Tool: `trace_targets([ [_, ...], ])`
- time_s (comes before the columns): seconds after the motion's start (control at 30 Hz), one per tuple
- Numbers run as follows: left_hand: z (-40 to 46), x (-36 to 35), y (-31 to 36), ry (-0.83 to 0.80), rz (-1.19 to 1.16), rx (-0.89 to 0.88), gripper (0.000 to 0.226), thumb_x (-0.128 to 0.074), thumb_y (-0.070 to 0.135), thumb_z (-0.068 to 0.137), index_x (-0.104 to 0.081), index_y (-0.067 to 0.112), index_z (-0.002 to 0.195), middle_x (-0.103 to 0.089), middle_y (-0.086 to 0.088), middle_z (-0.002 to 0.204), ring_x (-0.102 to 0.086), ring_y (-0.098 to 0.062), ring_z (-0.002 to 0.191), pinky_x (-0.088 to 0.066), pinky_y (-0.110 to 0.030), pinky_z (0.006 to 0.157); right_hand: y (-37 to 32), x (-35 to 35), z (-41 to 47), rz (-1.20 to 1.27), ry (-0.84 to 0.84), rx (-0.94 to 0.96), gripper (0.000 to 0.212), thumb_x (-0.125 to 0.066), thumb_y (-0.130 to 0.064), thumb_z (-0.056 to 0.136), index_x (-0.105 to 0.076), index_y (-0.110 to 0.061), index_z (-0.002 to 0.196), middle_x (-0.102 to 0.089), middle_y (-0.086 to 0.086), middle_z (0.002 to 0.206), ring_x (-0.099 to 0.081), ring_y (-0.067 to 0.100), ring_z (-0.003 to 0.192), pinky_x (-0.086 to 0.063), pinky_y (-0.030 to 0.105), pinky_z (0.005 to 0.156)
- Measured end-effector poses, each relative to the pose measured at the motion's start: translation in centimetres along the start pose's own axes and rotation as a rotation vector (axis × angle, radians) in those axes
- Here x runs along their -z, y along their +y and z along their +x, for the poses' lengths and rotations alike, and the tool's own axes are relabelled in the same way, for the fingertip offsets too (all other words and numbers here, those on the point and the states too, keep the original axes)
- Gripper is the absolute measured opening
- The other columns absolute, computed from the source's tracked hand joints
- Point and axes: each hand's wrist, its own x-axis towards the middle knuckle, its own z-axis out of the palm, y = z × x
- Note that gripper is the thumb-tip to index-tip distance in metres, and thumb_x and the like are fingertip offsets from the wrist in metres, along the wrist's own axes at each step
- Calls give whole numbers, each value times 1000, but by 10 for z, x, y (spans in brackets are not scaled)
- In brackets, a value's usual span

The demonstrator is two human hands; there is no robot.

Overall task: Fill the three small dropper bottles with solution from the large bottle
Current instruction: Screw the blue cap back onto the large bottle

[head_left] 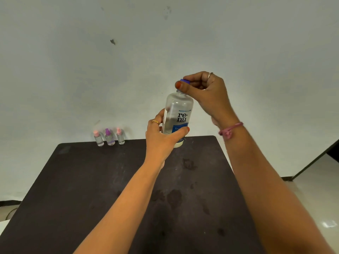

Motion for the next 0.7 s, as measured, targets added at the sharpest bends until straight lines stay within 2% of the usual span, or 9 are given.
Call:
trace_targets([
  [0.07,0,-1,-2,26,17,-7,79,-84,32,66,-45,32,136,-52,4,127,-55,-11,108,-54,-25,84,2,-10,-6,-120,92,6,34,-82,-36,70,-61,-19,90,-67,-7,85,-61,3,72,-53,18,70],
  [0.13,1,0,-3,27,26,-4,80,-84,31,68,-44,31,137,-51,4,129,-54,-13,111,-52,-27,87,0,-10,-7,-187,73,-5,41,-81,-42,70,-55,-21,94,-62,-9,86,-58,2,71,-52,17,69],
  [0.23,2,2,-3,4,18,-5,78,-84,31,68,-45,32,136,-52,4,127,-55,-12,110,-51,-22,82,-5,9,3,-83,-169,-110,51,-73,-42,77,-50,-22,118,-63,-6,112,-64,3,91,-49,21,78],
  [0.33,4,2,-2,-12,13,4,78,-83,31,69,-44,32,136,-51,6,128,-54,-11,110,-50,-19,79,-5,21,8,-34,-384,-26,39,-59,-22,93,-51,-20,130,-62,-2,124,-61,4,110,-48,19,88],
  [0.4,5,1,-3,-11,6,12,80,-83,33,68,-43,32,137,-52,6,128,-55,-11,107,-49,-14,72,-1,18,8,-9,-332,28,28,-61,-15,91,-61,-12,119,-68,1,112,-64,8,105,-48,18,87],
  [0.47,4,0,-5,-2,2,15,81,-84,33,67,-44,32,137,-53,6,126,-56,-10,105,-50,-14,71,2,10,7,2,-179,14,26,-73,-19,82,-67,-11,106,-72,1,99,-68,8,93,-51,19,80],
  [0.6,4,-1,-9,30,5,13,81,-84,33,66,-45,31,136,-54,3,125,-57,-14,108,-55,-31,86,10,-10,1,-135,42,-32,37,-83,-41,68,-60,-17,85,-63,-6,78,-58,6,68,-53,20,67],
  [0.63,5,0,-10,31,9,11,80,-84,34,66,-45,31,136,-54,4,125,-57,-15,109,-54,-31,87,10,-11,2,-165,35,-45,38,-81,-44,69,-57,-19,85,-61,-6,79,-57,6,68,-51,20,66],
  [0.7,7,1,-10,17,10,8,80,-84,34,67,-44,31,136,-54,5,126,-56,-14,110,-53,-26,83,8,-3,6,-146,-73,-120,42,-73,-49,76,-57,-20,101,-64,-6,95,-62,6,82,-49,22,72],
])
